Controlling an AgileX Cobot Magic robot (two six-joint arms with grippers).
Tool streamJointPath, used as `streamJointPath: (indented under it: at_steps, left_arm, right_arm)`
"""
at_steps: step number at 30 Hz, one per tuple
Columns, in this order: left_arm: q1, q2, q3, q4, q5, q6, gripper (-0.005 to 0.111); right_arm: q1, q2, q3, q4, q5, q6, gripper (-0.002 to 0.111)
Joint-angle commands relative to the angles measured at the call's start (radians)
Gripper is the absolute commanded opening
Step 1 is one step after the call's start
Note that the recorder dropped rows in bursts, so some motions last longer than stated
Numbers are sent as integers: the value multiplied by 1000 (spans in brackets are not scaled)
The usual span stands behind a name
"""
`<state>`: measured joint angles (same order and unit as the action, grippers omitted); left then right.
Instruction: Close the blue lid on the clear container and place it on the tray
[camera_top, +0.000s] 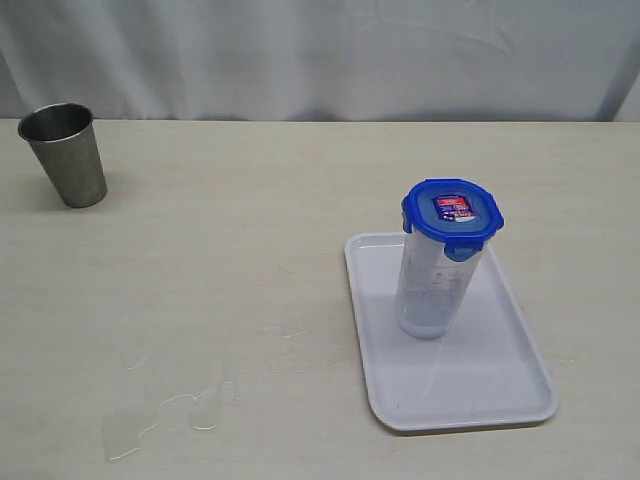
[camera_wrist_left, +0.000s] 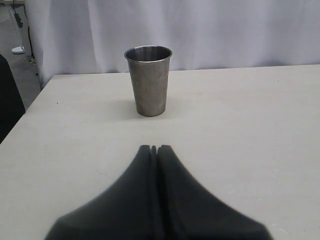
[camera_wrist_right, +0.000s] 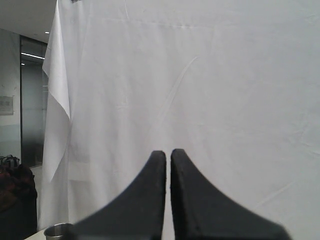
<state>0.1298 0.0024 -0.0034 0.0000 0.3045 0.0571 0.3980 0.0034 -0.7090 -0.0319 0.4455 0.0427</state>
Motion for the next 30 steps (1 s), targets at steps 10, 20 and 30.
streamJointPath:
  at_steps: [10,20,30]
  left_arm:
    - [3,-2,3,0,-2,6,0]
    - [3,-2,3,0,-2,6,0]
    - [3,-2,3,0,-2,6,0]
  right_arm:
    - [1,-3,5,-6,0,-4,4]
    - [1,-3,5,-6,2,-4,4]
    - [-115,-3,66,-93,-73,-4,4]
